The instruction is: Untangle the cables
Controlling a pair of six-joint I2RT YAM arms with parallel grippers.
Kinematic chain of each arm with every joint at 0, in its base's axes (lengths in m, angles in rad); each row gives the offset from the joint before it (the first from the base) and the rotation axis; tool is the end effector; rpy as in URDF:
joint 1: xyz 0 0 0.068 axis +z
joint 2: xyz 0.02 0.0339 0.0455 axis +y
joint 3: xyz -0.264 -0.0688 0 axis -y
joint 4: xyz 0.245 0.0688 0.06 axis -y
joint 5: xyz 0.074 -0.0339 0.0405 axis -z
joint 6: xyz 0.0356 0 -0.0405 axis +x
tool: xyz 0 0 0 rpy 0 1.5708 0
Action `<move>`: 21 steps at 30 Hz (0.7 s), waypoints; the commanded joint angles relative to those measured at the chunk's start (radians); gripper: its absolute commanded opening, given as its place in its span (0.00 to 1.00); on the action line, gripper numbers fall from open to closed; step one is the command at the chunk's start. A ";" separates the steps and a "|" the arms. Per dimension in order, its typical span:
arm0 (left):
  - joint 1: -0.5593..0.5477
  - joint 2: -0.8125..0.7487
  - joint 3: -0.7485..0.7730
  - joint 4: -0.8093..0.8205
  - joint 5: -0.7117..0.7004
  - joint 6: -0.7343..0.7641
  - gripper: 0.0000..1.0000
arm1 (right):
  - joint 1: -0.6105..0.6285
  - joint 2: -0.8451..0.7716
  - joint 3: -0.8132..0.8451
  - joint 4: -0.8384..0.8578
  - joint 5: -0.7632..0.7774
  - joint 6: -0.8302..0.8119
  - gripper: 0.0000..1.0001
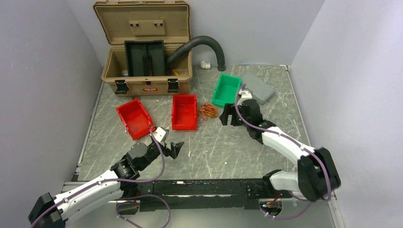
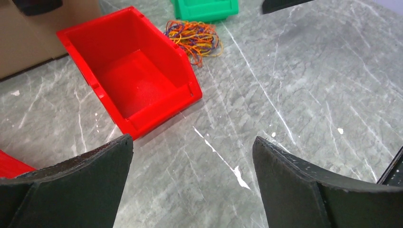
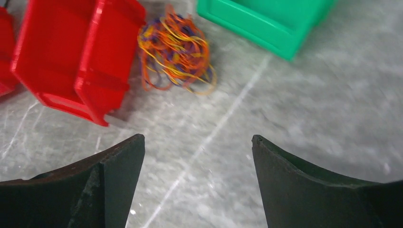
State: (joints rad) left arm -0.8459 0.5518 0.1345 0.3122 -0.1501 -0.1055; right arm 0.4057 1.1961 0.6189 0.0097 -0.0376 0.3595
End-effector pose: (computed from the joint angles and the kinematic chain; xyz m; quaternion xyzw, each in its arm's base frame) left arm 0.1048 -0.1103 0.1960 0.2214 0.7091 -0.2560 0.6186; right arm 0.2327 0.1014 0.2169 -0.0293 0.8762 0.1948 0.4399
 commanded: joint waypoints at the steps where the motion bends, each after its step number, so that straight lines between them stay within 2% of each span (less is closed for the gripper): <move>1: -0.002 -0.026 0.006 0.080 0.024 0.024 0.99 | 0.055 0.149 0.129 0.177 -0.047 -0.080 0.83; 6: -0.002 -0.018 0.003 0.080 0.007 0.031 0.99 | 0.063 0.338 0.215 0.229 -0.070 -0.112 0.76; 11: -0.002 -0.009 -0.006 0.103 0.005 0.025 0.99 | 0.065 0.503 0.311 0.257 -0.103 -0.110 0.76; 14: -0.003 -0.016 -0.006 0.086 -0.041 0.002 0.99 | 0.067 0.591 0.374 0.246 -0.135 -0.097 0.72; 15: -0.002 -0.020 -0.008 0.088 -0.043 0.003 1.00 | 0.067 0.612 0.387 0.243 -0.143 -0.092 0.68; 16: -0.003 -0.021 -0.010 0.091 -0.039 0.006 0.99 | 0.067 0.624 0.391 0.244 -0.146 -0.088 0.58; 17: -0.002 -0.022 -0.011 0.092 -0.038 0.009 0.99 | 0.068 0.628 0.393 0.239 -0.148 -0.082 0.44; 21: -0.003 -0.011 -0.010 0.103 -0.020 0.014 0.99 | 0.068 0.546 0.327 0.237 -0.098 -0.069 0.07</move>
State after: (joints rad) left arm -0.8459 0.5385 0.1280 0.3565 -0.1741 -0.0921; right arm 0.4683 1.8282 0.9703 0.2035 -0.1535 0.2749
